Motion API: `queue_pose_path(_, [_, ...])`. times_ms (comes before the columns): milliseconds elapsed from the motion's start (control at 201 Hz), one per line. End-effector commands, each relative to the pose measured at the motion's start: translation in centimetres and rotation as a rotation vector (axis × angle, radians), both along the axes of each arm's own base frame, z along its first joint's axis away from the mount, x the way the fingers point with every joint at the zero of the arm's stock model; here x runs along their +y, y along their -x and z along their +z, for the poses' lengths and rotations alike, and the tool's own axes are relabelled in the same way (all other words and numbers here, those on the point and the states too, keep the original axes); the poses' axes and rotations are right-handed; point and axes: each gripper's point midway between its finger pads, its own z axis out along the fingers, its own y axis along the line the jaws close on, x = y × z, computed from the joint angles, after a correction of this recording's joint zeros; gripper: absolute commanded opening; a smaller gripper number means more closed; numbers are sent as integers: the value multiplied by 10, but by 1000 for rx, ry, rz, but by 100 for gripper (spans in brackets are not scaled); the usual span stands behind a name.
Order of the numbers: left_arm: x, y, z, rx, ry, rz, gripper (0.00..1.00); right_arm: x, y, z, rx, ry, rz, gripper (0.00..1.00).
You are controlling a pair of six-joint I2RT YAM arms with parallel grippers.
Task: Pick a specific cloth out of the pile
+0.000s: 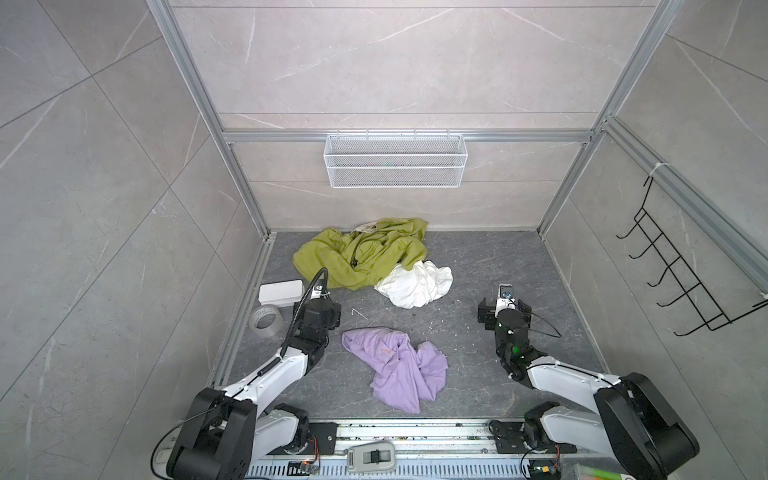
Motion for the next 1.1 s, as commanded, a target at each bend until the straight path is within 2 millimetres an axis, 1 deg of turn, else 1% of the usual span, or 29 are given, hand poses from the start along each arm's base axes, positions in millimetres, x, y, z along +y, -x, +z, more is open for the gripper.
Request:
queue_pose_path(0, [-3,-23,15,-86,16,-15,89,-6,-6,17,-111,7,-38,100])
queue_pose_path(50, [2,-26,9,-80,18,2,89,-7,-7,17,-121,11,-45,100])
queue_pose_path(85, [4,-28,5,-77,23,15,89,-3,-9,17,-124,2,-26,100])
queue_pose_path(139, [2,-32,-1,-74,43,-11,88,5,-11,15,-109,9,19,100])
queue_pose_path(214, [2,-36,-10,-64,72,-28,88,7,-11,14,-104,8,35,100])
queue_pose_path(344, [2,-40,-14,-29,121,-59,87,10,-16,12,-97,35,51,100])
queue_pose_path(423, [5,-41,-15,-24,157,-64,87,12,-19,10,-88,48,55,100])
queue_pose_path(553, [14,-40,-14,-27,219,-67,87,2,-20,8,-113,52,-10,100])
queue_pose_path(603, [12,-40,-15,-21,229,-80,87,-3,-22,5,-119,54,-40,100])
queue_pose_path(657, [7,-40,-15,-16,235,-112,87,-8,-27,7,-128,52,-65,100])
queue_pose_path(722, [8,-38,-14,-29,239,-112,87,-10,-28,3,-99,30,-59,100])
queue_pose_path(876, [12,-38,-13,-35,249,-96,88,-16,-31,0,-90,-27,-32,100])
queue_pose_path(951, [9,-35,-11,-46,247,-125,87,-21,-34,-3,-74,-69,-17,100])
queue_pose_path(1011, [3,-30,-5,-60,242,-172,87,-30,-37,-10,-55,-134,-4,100])
queue_pose_path(1056, [3,-28,-2,-63,230,-178,87,-41,-36,-25,-29,-186,-30,100])
queue_pose_path(1066, [3,-28,-1,-65,227,-177,87,-44,-38,-25,-43,-188,-36,100])
queue_pose_path(1090, [5,-27,1,-68,217,-174,88,-44,-43,-17,-89,-179,-20,100])
